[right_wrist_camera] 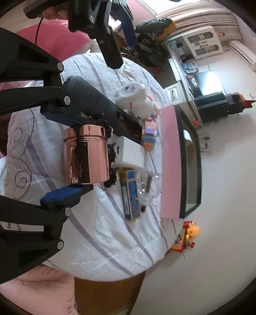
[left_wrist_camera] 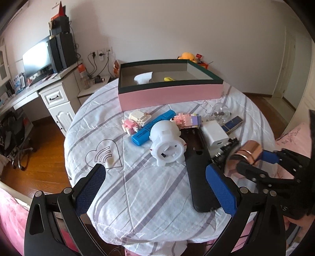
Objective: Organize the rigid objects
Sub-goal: 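Grasp the rose-gold canister with the right gripper while the left grasps the white toy, then lower the canister and white toy into the pink box and release both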
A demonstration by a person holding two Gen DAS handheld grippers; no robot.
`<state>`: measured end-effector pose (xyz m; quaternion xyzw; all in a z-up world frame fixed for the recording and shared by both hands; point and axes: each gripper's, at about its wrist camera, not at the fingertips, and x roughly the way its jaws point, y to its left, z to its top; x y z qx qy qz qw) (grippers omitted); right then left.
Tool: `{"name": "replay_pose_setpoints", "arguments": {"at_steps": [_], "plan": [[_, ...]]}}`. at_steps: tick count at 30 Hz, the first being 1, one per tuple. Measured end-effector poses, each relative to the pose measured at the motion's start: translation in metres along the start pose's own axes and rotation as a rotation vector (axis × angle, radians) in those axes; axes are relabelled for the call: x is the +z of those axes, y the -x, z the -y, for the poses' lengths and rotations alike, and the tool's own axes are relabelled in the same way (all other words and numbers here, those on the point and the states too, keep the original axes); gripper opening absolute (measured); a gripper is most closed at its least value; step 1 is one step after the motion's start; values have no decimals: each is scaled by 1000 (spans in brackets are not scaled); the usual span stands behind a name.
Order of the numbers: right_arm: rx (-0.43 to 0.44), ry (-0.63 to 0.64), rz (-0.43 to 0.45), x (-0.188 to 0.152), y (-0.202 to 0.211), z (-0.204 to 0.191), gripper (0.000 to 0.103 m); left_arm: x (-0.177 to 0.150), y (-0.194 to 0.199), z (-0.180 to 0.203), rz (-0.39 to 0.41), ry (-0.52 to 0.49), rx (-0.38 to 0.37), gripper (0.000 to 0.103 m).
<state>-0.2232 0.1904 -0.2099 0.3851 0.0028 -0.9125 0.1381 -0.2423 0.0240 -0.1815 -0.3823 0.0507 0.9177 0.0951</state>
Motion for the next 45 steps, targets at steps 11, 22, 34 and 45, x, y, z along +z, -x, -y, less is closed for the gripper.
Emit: {"name": "replay_pose_setpoints", "arguments": {"at_steps": [11, 22, 34, 45], "plan": [[-107, -69, 26, 11, 0, 48, 56, 17, -52, 3, -55, 53, 37, 103], [-92, -88, 28, 20, -10, 58, 56, 24, -74, -3, -60, 83, -19, 79], [-115, -81, 26, 21, -15, 57, 56, 0, -53, -24, -76, 50, 14, 56], [-133, -83, -8, 16, -24, 55, 56, -4, -64, -36, -84, 80, 37, 56]]}}
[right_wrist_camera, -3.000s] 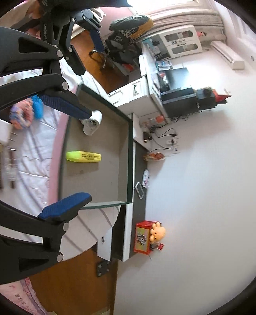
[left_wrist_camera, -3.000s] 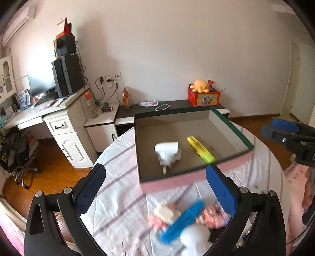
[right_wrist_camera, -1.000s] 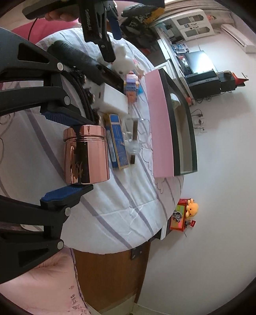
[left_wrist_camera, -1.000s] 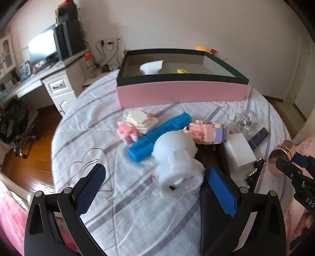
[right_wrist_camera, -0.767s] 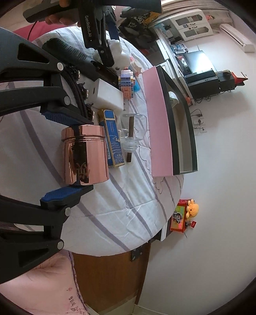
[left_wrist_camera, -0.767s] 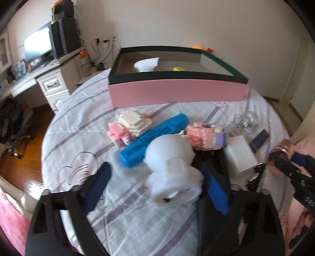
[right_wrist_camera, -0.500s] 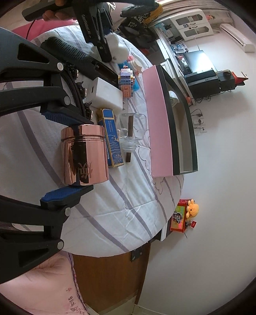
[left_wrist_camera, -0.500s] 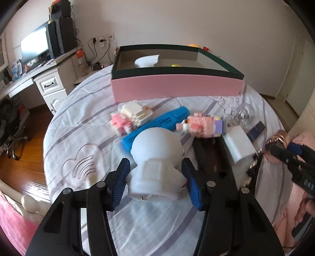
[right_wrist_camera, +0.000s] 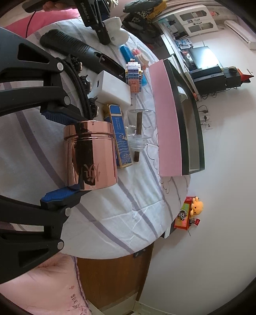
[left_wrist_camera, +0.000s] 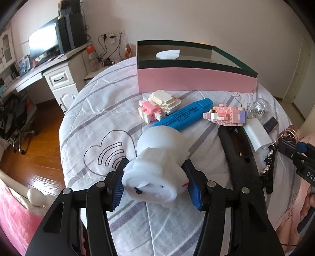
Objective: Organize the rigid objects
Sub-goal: 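Lower the canister and white toy into the pink box and release both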
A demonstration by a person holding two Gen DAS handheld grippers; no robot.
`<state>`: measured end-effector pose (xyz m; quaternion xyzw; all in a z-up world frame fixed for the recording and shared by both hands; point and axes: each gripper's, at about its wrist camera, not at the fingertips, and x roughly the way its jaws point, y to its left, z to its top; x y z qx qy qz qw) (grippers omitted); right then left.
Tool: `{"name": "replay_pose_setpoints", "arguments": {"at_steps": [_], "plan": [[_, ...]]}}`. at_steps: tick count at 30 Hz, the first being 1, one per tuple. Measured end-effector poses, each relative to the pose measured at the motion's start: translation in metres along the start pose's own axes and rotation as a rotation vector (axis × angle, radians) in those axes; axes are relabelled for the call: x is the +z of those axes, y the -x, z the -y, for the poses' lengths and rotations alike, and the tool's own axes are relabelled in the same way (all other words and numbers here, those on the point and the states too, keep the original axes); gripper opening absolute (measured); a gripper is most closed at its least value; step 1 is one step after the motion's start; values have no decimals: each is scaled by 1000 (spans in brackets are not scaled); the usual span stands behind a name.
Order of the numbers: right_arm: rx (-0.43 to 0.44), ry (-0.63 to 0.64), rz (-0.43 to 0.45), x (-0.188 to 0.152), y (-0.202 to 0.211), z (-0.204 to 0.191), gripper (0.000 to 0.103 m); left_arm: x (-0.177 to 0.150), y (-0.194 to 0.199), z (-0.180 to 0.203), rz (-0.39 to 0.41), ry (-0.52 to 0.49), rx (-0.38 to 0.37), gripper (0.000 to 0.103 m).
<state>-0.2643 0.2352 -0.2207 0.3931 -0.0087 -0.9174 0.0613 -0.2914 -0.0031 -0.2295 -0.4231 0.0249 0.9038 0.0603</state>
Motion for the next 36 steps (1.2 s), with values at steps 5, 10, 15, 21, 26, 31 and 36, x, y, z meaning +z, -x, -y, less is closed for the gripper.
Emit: {"name": "replay_pose_setpoints", "arguments": {"at_steps": [5, 10, 15, 21, 26, 31, 36], "plan": [[15, -8, 9, 2, 5, 3, 56, 0, 3, 1, 12, -20, 4, 55], [29, -2, 19, 3, 10, 0, 55, -1, 10, 2, 26, -32, 16, 54], [36, 9, 36, 7, 17, -6, 56, 3, 20, 0, 45, -24, 2, 54], [43, 20, 68, 17, 30, -13, 56, 13, 35, 0, 88, -20, 3, 54], [50, 35, 97, 29, 37, -18, 56, 23, 45, 3, 121, -27, 4, 54], [57, 56, 117, 43, 40, -25, 56, 34, 52, 10, 147, -41, 6, 54], [68, 75, 139, 60, 39, -31, 56, 53, 59, 19, 180, -71, 4, 55]]}}
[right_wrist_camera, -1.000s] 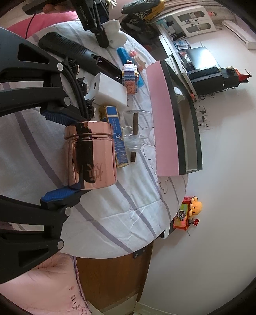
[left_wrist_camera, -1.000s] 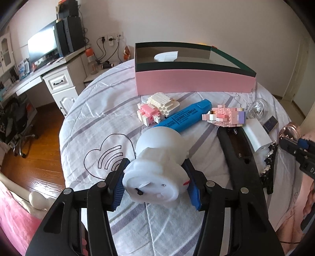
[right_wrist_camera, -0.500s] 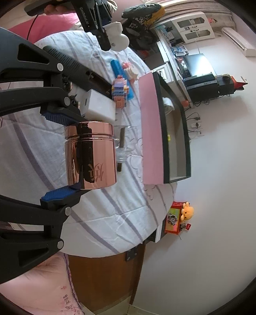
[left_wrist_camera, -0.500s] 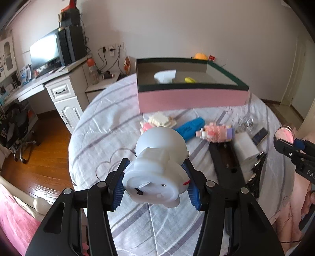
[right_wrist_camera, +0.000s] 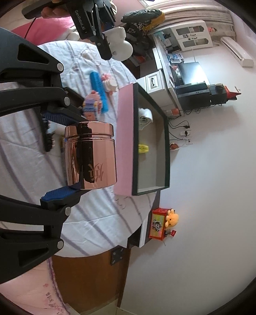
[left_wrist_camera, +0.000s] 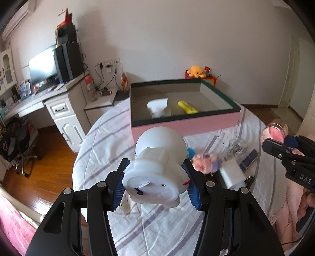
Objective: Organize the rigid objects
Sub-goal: 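Lower the canister and white toy into the pink box and release both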
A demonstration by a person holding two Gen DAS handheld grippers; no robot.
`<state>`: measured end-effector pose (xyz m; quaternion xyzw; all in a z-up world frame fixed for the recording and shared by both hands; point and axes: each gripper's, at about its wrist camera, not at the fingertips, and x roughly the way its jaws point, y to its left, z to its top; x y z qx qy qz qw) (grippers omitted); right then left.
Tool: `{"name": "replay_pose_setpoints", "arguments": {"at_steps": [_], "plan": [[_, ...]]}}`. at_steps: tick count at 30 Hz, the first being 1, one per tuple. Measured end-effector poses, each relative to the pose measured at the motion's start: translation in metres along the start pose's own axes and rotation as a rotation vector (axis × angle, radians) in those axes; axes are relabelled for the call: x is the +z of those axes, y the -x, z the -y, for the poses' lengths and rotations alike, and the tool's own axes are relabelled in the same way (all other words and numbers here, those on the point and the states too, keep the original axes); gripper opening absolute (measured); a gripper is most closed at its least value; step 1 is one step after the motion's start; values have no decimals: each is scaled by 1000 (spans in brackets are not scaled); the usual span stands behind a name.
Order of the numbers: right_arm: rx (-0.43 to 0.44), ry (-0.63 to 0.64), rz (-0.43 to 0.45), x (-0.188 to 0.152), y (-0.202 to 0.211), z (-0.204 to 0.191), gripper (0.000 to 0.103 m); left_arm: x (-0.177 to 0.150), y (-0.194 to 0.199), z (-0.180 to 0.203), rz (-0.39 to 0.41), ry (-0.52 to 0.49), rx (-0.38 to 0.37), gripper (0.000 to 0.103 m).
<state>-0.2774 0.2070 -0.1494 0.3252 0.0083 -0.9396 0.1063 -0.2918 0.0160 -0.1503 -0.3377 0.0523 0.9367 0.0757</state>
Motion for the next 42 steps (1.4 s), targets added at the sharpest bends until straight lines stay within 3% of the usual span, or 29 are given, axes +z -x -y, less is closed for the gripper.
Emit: {"name": "replay_pose_setpoints", "arguments": {"at_steps": [11, 17, 22, 31, 42], "plan": [[60, 45, 66, 59, -13, -6, 56, 61, -11, 16, 77, -59, -26, 55], [88, 77, 68, 96, -39, -7, 56, 103, -44, 15, 58, -91, -53, 55], [101, 79, 11, 123, -79, -3, 56, 131, -80, 5, 18, -74, -68, 55], [80, 84, -125, 149, -163, -3, 56, 161, -169, -4, -127, -91, -40, 55], [81, 72, -287, 159, -235, 6, 56, 164, -240, -9, -254, -117, 14, 55]]}}
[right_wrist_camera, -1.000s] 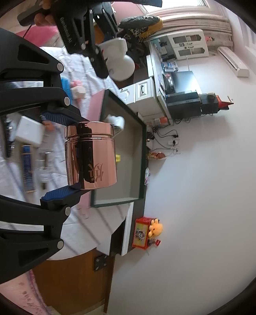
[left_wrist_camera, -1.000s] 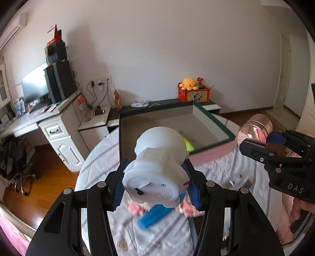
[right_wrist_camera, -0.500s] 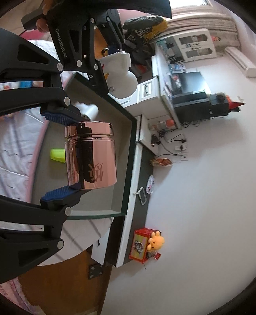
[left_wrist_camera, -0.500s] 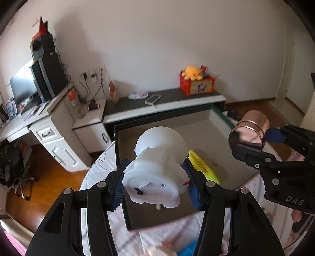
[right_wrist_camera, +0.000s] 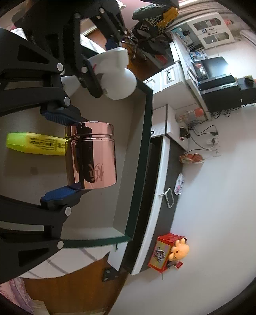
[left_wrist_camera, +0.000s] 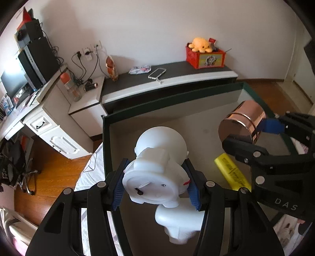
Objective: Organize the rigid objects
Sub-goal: 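Lower the canister and white toy into the pink box and release both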
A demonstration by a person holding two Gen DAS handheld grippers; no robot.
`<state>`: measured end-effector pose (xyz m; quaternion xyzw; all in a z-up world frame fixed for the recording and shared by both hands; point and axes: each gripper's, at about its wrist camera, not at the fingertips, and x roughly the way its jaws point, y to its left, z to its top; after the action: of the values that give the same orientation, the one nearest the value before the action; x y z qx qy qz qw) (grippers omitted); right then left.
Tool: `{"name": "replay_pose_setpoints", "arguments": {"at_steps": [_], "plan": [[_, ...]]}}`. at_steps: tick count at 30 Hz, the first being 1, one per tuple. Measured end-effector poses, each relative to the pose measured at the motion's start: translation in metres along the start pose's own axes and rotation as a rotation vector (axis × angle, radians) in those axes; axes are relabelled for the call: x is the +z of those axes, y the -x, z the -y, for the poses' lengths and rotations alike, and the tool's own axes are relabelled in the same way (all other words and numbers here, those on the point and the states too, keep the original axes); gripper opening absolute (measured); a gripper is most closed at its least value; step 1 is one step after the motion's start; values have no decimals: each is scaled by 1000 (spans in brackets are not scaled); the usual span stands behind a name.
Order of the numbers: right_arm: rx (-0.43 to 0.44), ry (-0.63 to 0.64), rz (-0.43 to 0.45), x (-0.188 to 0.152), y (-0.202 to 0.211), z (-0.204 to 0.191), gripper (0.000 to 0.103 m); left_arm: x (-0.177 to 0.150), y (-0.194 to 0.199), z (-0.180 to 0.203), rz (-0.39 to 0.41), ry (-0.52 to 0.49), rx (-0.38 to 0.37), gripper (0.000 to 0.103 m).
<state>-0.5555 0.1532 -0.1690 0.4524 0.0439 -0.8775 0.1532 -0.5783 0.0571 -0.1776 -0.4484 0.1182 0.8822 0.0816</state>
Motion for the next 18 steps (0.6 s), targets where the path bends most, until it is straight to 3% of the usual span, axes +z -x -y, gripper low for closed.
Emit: {"name": "replay_pose_setpoints", "arguments": {"at_steps": [9, 15, 17, 18], "plan": [[-7, 1, -61, 2, -19, 4, 56, 0, -22, -1, -48, 5, 17, 55], [8, -28, -48, 6, -14, 4, 57, 1, -20, -3, -40, 16, 26, 56], [27, -38, -25, 8, -9, 4, 58, 1, -15, -3, -24, 21, 25, 73], [34, -39, -21, 8, -7, 3, 61, 0, -12, -3, -13, 19, 30, 76]]}}
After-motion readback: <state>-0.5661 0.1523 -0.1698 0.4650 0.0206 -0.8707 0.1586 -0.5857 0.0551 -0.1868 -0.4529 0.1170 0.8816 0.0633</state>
